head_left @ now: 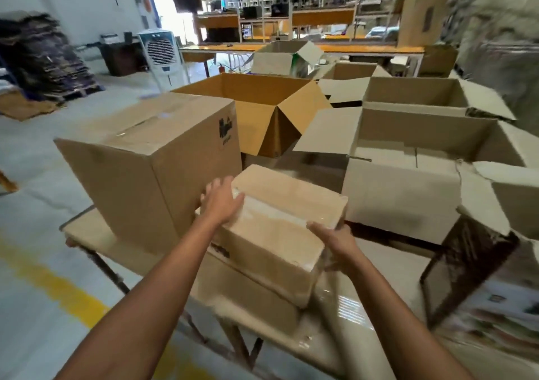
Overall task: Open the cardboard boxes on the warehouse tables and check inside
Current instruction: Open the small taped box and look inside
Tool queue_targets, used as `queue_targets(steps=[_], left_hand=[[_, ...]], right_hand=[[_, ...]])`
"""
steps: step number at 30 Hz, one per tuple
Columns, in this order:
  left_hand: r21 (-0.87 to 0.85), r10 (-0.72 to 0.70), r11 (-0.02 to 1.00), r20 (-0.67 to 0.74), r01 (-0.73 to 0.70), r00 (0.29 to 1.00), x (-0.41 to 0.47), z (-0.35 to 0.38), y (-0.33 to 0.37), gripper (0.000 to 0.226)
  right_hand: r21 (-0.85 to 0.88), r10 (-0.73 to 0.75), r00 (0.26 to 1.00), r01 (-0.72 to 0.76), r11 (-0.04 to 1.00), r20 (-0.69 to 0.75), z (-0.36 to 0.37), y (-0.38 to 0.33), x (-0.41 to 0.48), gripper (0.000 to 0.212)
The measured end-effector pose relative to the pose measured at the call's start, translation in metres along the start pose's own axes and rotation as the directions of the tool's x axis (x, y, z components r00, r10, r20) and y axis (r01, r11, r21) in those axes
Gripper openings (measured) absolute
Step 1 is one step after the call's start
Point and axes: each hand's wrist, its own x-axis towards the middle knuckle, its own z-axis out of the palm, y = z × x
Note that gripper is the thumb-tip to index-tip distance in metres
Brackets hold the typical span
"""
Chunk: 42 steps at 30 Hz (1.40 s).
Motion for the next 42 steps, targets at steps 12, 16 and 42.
queue_targets(steps=[12, 16, 42], left_hand=[[-0.056, -0.078, 0.996, -0.028, 0.076, 0.997, -0.036, 0.016, 0.006, 0.082], [-0.164, -0.15, 0.978, -0.143, 0.126, 0.978, -0.069, 0.011, -0.009, 0.078], [-0.887, -0.127, 0.309, 0.319, 0.343, 0.939, -0.112, -0.005, -0.061, 0.063]], right_hand=[[0.084, 0.003, 0.999, -0.007, 0.996, 0.042, -0.024, 0.016, -0.026, 0.048], [0.146, -0.15, 0.984, 0.135, 0.98, 0.095, -0.021, 0.014, -0.048, 0.043], [0.043, -0.406, 0.882, 0.427, 0.903, -0.238, -0.029, 0.042, -0.126, 0.085]])
